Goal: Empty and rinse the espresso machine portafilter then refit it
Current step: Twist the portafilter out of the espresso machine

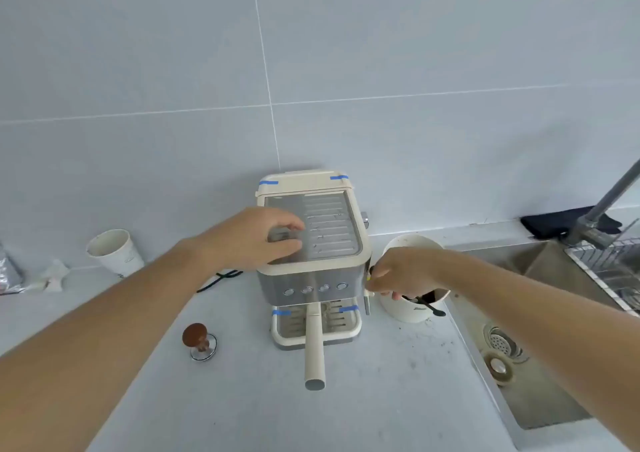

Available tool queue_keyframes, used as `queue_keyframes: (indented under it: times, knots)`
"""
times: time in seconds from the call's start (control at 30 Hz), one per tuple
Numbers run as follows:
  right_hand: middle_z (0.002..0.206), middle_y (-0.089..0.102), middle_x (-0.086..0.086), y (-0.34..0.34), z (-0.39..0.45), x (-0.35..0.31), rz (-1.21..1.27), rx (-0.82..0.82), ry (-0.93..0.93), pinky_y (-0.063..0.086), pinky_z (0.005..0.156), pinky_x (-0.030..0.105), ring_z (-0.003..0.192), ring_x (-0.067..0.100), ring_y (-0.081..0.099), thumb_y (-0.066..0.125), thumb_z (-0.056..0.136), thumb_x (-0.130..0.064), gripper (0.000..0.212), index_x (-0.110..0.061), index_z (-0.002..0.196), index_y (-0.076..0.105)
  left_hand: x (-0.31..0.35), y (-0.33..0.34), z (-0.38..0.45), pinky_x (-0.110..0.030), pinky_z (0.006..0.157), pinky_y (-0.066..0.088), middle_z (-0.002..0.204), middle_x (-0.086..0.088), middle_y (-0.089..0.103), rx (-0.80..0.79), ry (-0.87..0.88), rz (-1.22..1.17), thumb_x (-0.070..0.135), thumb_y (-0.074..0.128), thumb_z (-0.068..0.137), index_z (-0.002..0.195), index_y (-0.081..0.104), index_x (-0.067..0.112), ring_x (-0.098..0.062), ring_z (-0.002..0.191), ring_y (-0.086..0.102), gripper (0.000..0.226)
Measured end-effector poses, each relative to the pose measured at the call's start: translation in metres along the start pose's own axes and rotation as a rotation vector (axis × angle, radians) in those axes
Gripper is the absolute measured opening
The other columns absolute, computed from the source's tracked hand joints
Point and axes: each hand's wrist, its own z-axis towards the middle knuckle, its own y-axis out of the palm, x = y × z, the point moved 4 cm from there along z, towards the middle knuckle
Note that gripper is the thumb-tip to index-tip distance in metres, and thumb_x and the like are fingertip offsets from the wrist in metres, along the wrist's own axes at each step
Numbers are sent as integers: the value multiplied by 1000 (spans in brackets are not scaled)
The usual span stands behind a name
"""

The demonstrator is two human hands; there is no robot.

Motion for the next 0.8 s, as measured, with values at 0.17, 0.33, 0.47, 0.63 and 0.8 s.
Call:
queue_keyframes:
  times: [0.17,0.33,0.47,0.63,0.8]
  knots:
    - [101,72,1,52,20,7,400,-74,59,60,83,32,93,15,71,53,95,-35,35,-8,109,70,12,23,3,-27,103,40,132,7,60,16,99,-15,35,61,91,123,63,25,-9,121,53,33]
    - [102,72,1,96,33,0,682,-114,118,60,83,31,87,15,71,53,93,-29,30,-10,110,69,6,39,13,-25,116,10,158,3,34,10,200,132,53,52,90,139,50,30,-7,146,24,53]
    - [105,71,6,126,40,-12,904,-127,147,59,84,33,86,18,69,54,94,-31,30,-11,113,68,2,46,19,-33,119,6,159,4,30,-26,230,174,59,45,87,142,45,33,-8,147,21,61]
    - [97,69,7,157,50,-32,1253,-122,141,59,81,35,80,21,69,52,97,-33,29,-13,112,66,-2,48,23,-40,122,12,157,11,34,10,215,140,65,44,83,140,46,36,-2,144,25,64]
    - [103,68,18,174,56,-52,1640,-121,175,58,79,42,84,31,68,48,102,-36,36,-7,123,55,-5,50,23,-37,121,14,156,16,34,30,221,153,70,41,81,139,45,39,1,144,24,65]
